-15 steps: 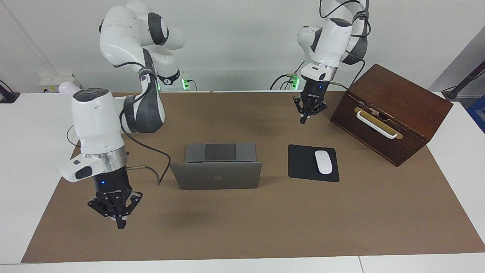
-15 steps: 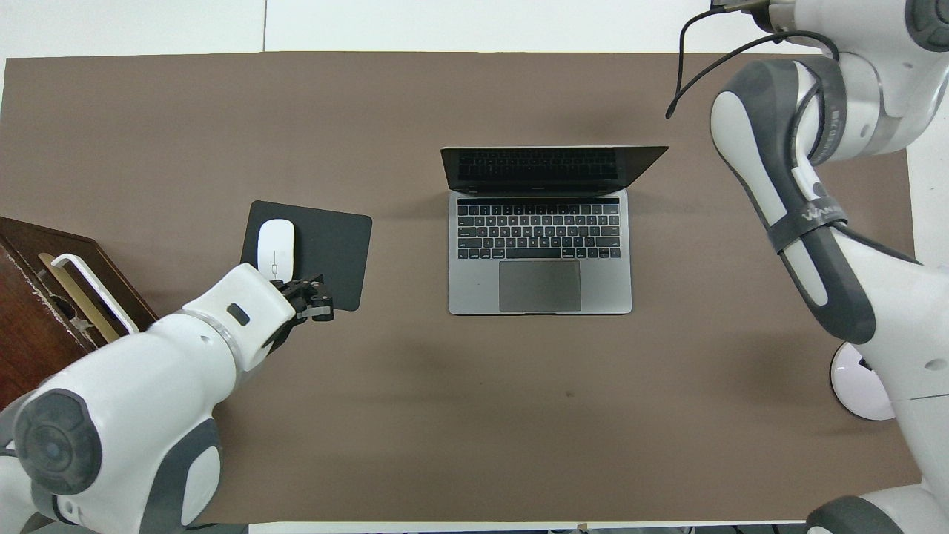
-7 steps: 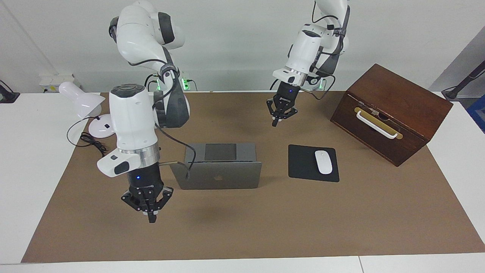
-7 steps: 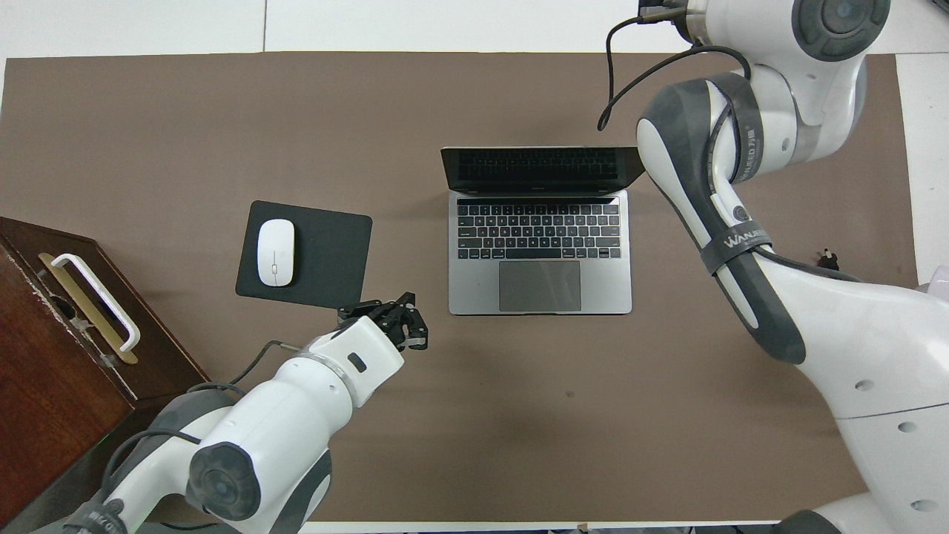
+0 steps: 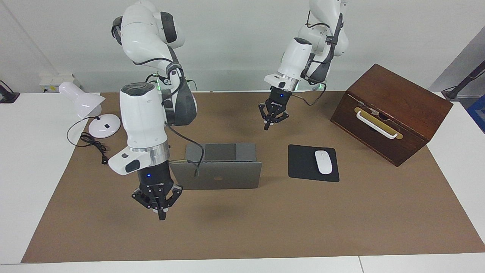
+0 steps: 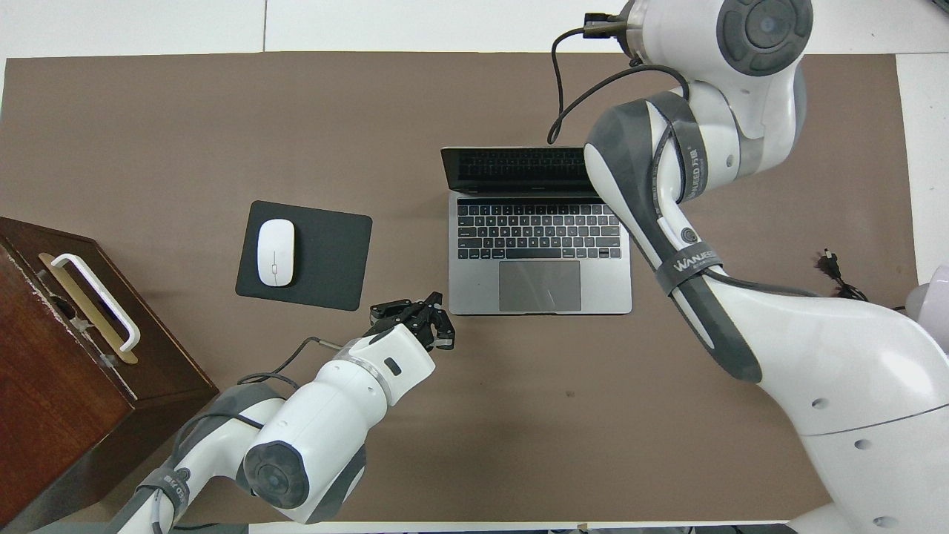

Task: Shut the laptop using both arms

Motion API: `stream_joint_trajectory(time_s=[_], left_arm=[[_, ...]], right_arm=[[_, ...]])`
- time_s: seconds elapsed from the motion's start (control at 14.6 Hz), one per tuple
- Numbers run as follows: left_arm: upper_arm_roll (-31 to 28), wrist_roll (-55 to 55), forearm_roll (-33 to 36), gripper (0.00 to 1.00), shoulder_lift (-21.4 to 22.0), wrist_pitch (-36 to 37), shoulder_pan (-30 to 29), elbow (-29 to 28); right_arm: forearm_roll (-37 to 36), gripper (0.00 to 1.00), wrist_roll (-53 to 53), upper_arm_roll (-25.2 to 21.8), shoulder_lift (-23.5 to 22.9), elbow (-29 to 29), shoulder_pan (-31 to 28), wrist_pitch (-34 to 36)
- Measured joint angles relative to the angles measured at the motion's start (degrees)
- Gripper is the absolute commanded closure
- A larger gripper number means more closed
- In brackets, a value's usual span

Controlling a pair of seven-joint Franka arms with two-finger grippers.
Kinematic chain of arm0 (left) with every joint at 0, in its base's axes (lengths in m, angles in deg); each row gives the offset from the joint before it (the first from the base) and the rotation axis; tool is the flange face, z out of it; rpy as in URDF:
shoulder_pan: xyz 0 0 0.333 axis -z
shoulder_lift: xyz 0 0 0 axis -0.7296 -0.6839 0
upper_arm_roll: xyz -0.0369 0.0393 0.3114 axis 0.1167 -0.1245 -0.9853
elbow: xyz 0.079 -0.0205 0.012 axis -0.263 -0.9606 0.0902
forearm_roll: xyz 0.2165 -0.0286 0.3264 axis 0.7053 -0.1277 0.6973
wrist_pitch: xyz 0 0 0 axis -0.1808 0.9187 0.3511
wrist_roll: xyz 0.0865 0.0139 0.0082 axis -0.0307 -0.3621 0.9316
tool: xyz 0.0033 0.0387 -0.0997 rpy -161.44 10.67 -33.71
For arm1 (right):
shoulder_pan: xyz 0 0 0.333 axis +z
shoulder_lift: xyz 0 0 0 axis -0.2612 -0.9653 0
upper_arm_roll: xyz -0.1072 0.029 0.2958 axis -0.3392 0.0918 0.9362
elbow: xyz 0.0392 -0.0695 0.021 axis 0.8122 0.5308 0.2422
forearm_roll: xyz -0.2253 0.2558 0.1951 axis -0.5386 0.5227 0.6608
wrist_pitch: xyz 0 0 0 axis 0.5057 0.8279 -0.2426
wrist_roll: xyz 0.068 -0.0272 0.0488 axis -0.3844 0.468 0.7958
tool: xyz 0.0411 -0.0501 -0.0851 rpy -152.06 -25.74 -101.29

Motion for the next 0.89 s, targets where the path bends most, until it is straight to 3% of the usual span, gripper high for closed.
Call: stream_joint_trajectory(time_s=[0.89], left_arm=[[0.0,-0.13,0.0,1.0,-13.1,-13.46,2.43,2.09]], right_arm=[[0.0,1.0,-5.69,0.15,-0.36,-0.09,2.58,3.49]])
